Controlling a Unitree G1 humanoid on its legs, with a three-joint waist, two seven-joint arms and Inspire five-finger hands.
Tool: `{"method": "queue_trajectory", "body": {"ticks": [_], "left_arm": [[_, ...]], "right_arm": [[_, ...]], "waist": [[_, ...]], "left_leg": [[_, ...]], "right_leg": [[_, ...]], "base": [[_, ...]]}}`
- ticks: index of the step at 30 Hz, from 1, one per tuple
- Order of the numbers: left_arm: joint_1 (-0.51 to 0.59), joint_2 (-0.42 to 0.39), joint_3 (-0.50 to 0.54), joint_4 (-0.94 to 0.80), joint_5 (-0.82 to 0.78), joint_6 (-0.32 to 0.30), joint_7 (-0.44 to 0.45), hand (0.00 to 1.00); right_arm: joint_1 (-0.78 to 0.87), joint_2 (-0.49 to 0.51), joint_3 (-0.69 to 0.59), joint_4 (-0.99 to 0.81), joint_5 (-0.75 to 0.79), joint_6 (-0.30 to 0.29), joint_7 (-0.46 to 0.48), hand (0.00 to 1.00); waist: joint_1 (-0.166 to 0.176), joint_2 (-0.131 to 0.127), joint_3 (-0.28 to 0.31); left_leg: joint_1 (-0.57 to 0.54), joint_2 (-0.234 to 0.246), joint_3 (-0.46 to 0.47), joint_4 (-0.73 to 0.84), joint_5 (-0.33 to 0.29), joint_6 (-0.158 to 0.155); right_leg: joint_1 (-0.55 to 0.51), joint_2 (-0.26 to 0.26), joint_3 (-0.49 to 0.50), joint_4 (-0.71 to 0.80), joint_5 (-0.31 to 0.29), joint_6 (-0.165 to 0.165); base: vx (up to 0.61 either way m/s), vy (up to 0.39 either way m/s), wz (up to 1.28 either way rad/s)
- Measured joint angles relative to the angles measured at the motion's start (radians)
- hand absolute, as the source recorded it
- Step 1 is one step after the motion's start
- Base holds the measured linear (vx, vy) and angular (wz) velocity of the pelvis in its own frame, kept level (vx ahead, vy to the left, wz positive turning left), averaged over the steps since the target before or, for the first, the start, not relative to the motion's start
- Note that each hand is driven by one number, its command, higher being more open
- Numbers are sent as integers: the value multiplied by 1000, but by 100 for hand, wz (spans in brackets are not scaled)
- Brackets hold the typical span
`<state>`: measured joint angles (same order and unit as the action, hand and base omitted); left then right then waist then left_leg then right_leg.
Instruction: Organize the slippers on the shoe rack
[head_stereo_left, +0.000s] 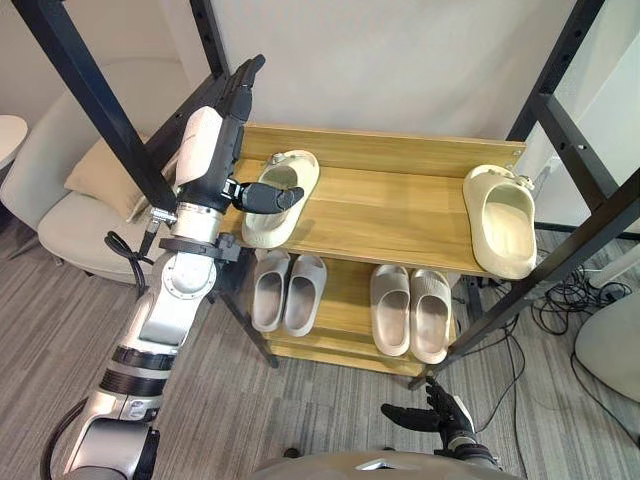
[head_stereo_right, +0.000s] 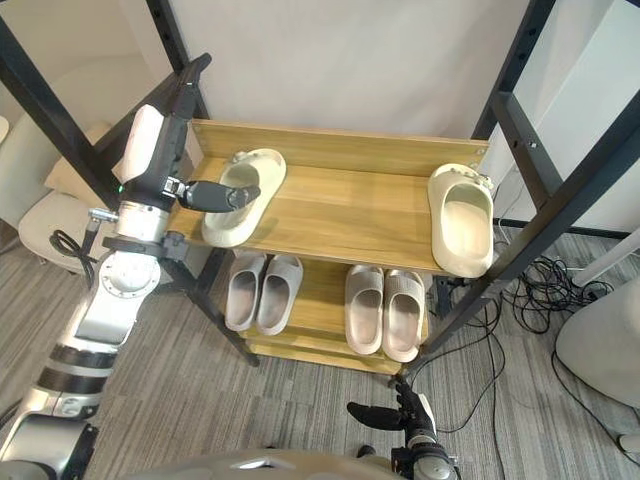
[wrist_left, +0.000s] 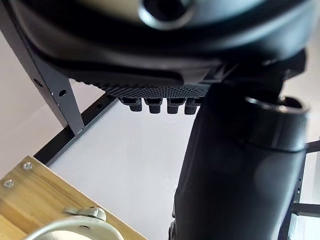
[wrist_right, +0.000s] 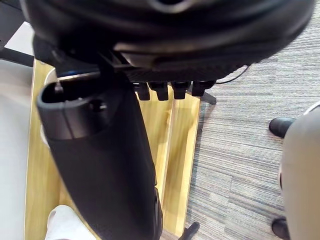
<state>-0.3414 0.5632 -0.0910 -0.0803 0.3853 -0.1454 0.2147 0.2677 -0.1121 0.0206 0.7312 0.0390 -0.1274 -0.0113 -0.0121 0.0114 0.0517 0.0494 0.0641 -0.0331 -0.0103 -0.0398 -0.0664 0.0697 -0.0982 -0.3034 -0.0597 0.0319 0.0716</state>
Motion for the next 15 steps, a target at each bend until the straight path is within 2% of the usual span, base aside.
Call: {"method": "queue_trajectory", "body": {"ticks": [10,15], "left_arm": [[-79,24,0,78,239,62,40,100],[-82,27,0,139,287,93,42,100]], "right_arm": [[7,6,0,-13,0,0,1,100],[10,13,0,-21,0,0,1,100]], "waist": [[-9,-15,3],[-22,-18,3]], "left_leg": [[-11,0,0,2,0,1],[-11,0,1,2,0,1]], "right_leg": [[-16,0,3,3,0,0],[-19,0,9,3,0,0]], "base": [[0,0,0],[6,11,-2]]}}
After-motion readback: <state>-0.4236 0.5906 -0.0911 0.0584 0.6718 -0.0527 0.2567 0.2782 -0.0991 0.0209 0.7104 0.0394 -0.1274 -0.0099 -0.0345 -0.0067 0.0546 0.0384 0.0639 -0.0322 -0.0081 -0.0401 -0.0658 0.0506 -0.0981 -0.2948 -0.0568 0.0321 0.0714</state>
